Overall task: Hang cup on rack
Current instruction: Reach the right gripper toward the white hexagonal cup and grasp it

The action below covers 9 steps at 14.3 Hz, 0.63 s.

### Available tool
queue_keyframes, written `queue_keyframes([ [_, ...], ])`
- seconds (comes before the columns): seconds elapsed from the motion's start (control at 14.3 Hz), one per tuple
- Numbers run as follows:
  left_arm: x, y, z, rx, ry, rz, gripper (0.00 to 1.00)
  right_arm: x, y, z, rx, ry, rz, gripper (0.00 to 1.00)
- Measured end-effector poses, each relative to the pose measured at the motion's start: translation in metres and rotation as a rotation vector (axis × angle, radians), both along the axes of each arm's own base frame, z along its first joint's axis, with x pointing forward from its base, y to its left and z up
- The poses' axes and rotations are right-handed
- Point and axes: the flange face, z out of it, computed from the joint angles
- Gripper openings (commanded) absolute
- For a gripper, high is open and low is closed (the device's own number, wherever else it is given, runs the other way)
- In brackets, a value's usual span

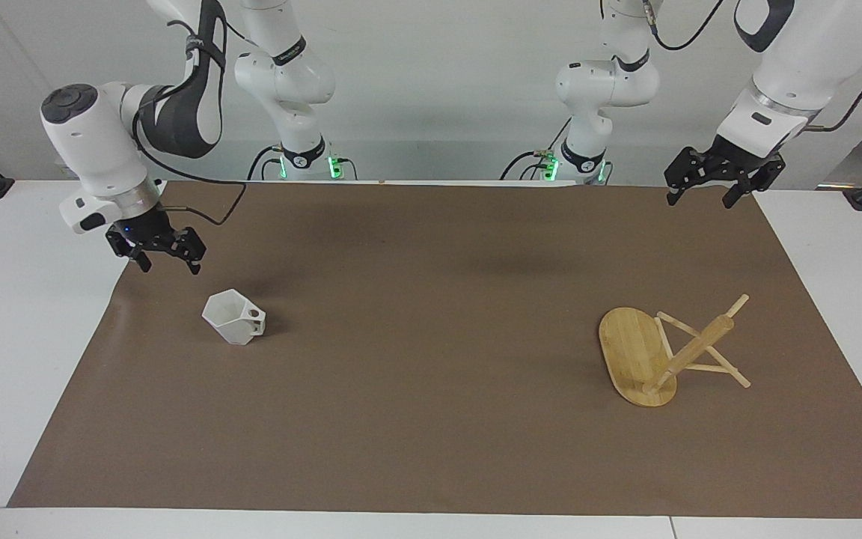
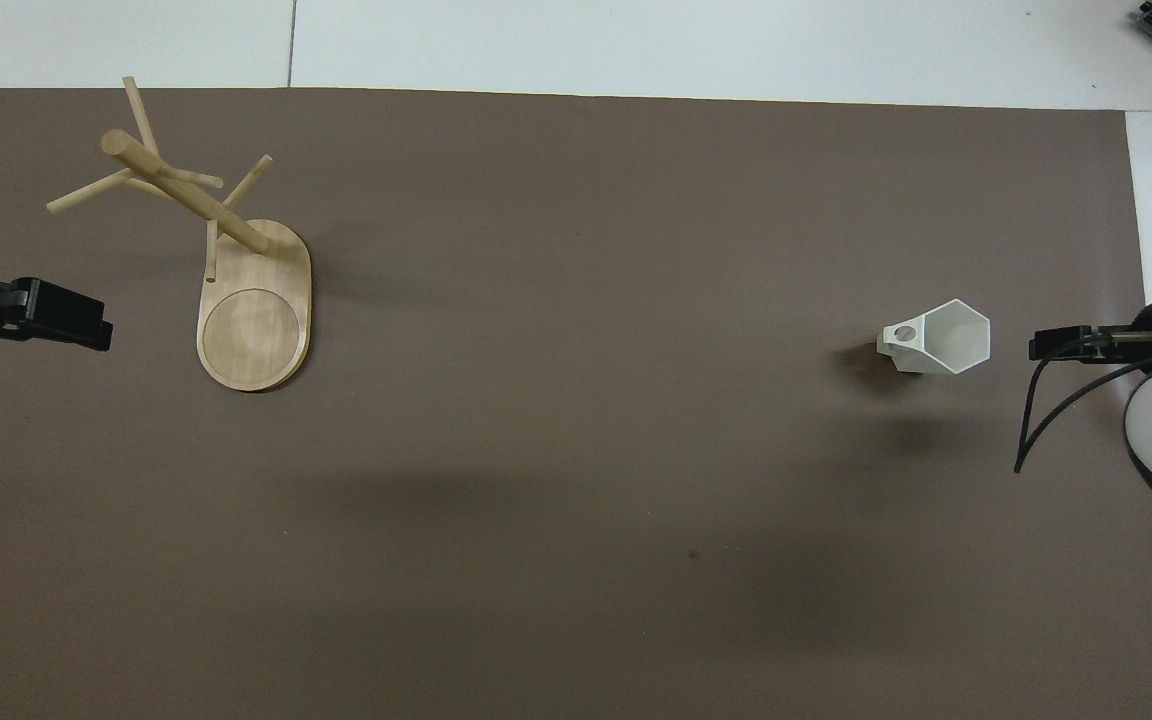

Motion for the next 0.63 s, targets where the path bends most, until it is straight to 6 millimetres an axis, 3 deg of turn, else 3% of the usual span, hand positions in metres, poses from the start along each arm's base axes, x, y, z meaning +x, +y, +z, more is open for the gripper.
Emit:
queue_keyframes([
  [0.28,0.000,0.000,0.000,0.000,0.000,0.000,1.00,0.011,0.001,-0.027,-0.003,-0.017,0.007,1.00],
  [0.63,0.000,0.000,0.000,0.001,0.000,0.000,1.00,0.019,0.012,-0.039,-0.002,-0.036,-0.006,1.00],
])
